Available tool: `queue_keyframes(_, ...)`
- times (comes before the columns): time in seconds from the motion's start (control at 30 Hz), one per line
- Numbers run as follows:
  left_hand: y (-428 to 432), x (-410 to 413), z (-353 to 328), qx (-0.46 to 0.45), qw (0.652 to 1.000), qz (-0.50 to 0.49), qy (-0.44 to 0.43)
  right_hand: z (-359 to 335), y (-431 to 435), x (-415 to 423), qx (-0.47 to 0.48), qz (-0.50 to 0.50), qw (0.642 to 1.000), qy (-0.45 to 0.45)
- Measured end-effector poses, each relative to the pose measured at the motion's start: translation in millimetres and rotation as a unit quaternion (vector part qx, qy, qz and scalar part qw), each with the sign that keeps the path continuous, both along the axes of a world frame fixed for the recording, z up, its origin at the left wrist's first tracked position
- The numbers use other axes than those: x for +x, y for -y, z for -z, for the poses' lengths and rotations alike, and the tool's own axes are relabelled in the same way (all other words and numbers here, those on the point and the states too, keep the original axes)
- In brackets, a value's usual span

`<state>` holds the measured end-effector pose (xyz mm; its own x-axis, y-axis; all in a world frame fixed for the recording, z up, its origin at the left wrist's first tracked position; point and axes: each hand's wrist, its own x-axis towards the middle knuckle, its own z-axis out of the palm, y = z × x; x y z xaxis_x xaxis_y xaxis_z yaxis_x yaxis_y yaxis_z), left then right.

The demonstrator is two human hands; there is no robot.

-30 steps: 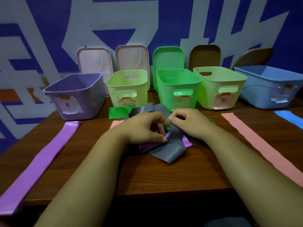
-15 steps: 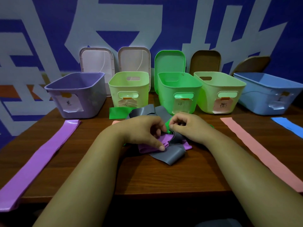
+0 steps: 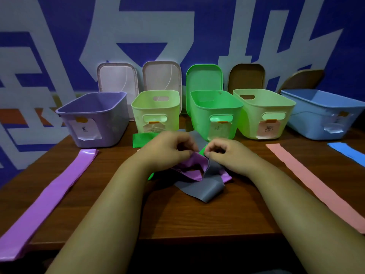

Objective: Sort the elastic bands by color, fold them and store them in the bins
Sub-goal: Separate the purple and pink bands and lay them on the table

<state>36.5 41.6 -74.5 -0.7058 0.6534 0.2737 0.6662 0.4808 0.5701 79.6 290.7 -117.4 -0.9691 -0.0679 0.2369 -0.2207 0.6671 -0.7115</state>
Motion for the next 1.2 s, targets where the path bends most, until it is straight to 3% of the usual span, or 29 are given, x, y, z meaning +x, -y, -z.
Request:
queue_keyframes(0.17, -2, -1, -3, 0.073, 0.991, -0.039, -0.107, -8, 0, 2, 0.000, -0.003, 1.000, -0.008)
queue_keyframes(0.37, -5, 9, -7, 0.147, 0.975, -0.087, -0.140, -8, 2, 5, -0.007, 0.017, 1.000, 0.020)
queue_keyframes(0.5, -5, 8, -8, 0.167, 0.965, -0.082, -0.185, -22, 5, 12, -0.126, 0.018, 0.992, 0.000)
queue_keyframes(0.57, -6, 8, -8, 0.161, 0.964, -0.084, -0.193, -23, 6, 16, -0.128, -0.008, 0.992, -0.009)
queue_keyframes(0.7, -9, 6, -7, 0.139, 0.964, -0.064, -0.216, -18, 7, 14, -0.042, -0.005, 0.999, -0.005)
queue_keyframes(1.2, -16, -1, 5, -0.032, 0.979, -0.039, -0.199, -16, 8, 13, -0.030, 0.011, 0.999, -0.020)
